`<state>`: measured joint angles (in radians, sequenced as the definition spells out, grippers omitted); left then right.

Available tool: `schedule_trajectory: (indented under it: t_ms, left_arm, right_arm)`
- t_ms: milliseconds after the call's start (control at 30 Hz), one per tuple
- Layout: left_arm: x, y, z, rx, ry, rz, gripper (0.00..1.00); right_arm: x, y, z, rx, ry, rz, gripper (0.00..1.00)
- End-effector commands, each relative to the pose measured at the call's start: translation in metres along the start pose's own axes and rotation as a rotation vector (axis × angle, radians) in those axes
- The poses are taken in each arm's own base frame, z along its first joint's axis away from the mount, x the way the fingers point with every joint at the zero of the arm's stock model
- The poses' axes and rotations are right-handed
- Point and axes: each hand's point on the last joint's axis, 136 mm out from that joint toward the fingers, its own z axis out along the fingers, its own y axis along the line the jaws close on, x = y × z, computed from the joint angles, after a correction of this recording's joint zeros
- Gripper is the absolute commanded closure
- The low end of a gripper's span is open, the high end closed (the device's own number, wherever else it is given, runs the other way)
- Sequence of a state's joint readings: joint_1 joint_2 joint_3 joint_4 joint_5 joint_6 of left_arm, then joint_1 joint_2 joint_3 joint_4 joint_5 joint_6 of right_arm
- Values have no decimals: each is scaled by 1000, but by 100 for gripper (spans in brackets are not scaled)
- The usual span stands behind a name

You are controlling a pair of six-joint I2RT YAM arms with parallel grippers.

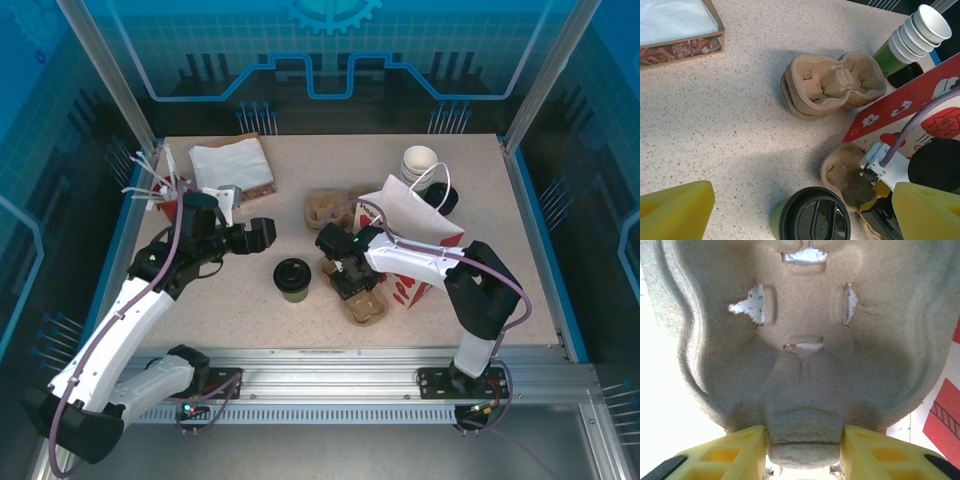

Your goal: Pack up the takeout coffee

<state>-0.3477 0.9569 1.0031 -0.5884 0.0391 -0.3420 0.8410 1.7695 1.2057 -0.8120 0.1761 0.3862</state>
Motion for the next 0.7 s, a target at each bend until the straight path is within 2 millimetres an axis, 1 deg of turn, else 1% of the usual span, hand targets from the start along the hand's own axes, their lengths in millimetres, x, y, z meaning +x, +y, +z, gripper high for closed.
schedule_trajectory:
  t_ms: [0, 133, 267, 533, 667]
  left_arm:
    - [-2, -3, -1, 27, -17, -6, 7]
    - [-1, -3, -1, 29, -15, -7, 7]
    - [-1, -3, -1, 32, -15, -8, 7]
    - [-2, -4, -1, 36, -19, -13, 7]
    - [-4, -6, -1, 42, -25, -14, 7]
  right_arm:
    - [1, -6, 3, 11, 6, 23, 60]
    - [0, -6, -4, 6, -8, 25, 64]
    - [-2, -7, -20, 15, -39, 24, 65]
    - [-14, -1, -73, 0, -150, 11, 67]
    - [-26, 10, -100, -56, -219, 3, 67]
